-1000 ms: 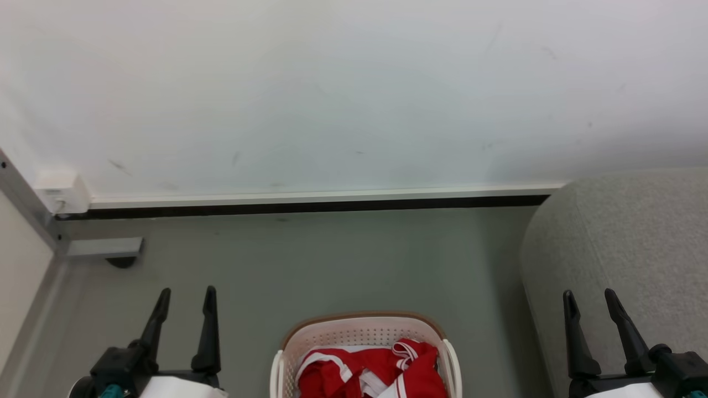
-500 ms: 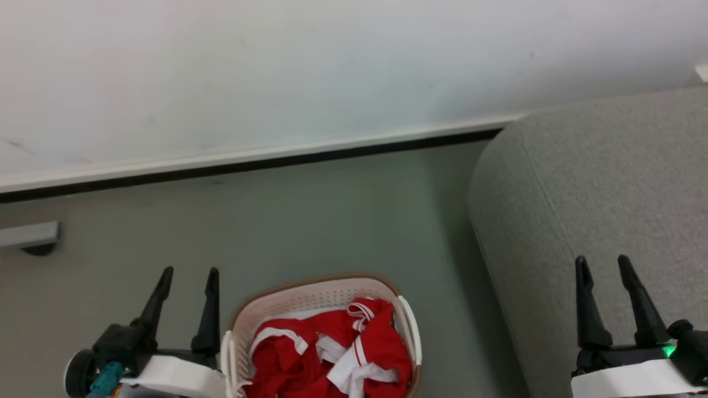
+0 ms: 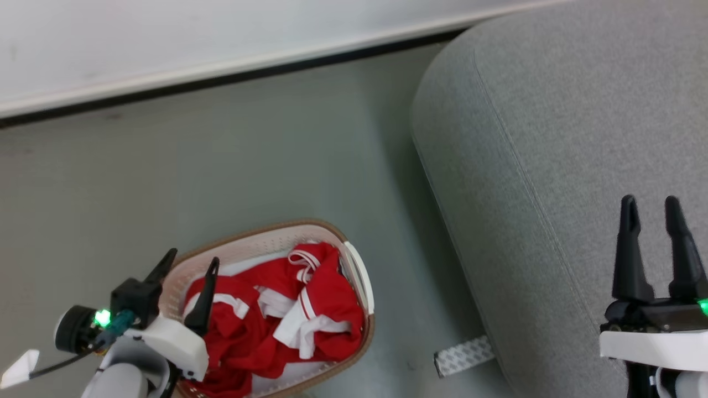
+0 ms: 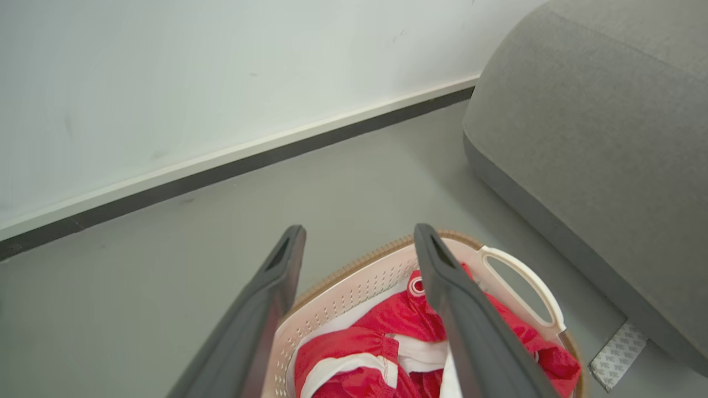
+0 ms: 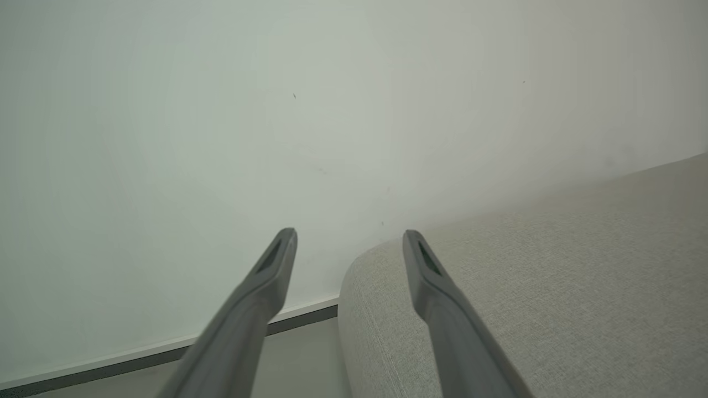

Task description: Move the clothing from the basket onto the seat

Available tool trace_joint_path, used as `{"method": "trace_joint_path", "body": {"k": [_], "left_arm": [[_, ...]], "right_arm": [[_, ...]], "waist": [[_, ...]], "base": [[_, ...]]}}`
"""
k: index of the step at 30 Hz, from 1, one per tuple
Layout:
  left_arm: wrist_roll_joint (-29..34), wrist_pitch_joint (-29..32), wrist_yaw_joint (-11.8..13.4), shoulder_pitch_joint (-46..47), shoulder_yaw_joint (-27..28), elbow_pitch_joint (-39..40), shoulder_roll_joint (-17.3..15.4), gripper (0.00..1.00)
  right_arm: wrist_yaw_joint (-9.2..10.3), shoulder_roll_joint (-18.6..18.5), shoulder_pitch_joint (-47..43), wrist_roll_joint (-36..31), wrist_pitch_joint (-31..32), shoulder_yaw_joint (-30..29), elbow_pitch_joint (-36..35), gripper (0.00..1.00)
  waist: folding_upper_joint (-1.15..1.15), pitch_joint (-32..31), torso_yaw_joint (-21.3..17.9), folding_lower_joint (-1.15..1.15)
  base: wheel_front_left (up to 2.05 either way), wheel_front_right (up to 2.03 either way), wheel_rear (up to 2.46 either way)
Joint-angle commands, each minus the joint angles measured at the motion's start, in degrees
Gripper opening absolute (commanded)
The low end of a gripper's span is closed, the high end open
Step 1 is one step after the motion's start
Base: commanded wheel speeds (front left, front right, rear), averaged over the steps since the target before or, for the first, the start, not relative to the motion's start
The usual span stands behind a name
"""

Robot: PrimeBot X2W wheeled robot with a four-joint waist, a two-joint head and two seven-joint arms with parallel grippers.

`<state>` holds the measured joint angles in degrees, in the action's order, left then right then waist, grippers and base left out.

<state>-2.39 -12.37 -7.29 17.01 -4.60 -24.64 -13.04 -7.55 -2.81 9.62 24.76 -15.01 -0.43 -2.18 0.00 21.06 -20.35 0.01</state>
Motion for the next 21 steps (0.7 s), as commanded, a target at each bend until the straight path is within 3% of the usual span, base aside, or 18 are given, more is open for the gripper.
{"method": "trace_joint_path", "body": {"k": [1, 13, 17, 21], "left_arm": [[0.82, 0.33, -0.16, 0.75, -0.33, -0.67, -0.75, 1.0], [-1.25, 13.37, -0.12, 12.19, -19.41, -9.25, -11.78, 1.0], [0.4, 16.51, -0.12, 15.93, -25.75, -12.52, -15.4, 1.0], [2.95, 19.69, -0.12, 19.78, -28.73, -16.79, -17.46, 1.0]], "right_arm": [[0.12, -0.02, 0.96, 0.39, -0.12, -0.37, -0.58, 1.0], [0.12, 0.0, 4.75, 5.49, -0.12, -1.9, -6.94, 1.0], [0.12, 0.0, 5.71, 7.26, -0.12, -0.79, -6.66, 1.0], [0.12, -0.01, 5.89, 9.66, -0.12, 0.79, -6.03, 1.0]], "waist": [[0.0, 3.87, -2.46, -0.01], [0.0, 16.14, -5.44, -0.01], [0.0, 18.97, -6.6, -0.01], [0.0, 21.29, -8.22, -0.01]], "base": [[0.0, 0.0, 0.0], [0.0, 0.0, 0.0], [0.0, 0.0, 0.0], [0.0, 0.0, 0.0]]}}
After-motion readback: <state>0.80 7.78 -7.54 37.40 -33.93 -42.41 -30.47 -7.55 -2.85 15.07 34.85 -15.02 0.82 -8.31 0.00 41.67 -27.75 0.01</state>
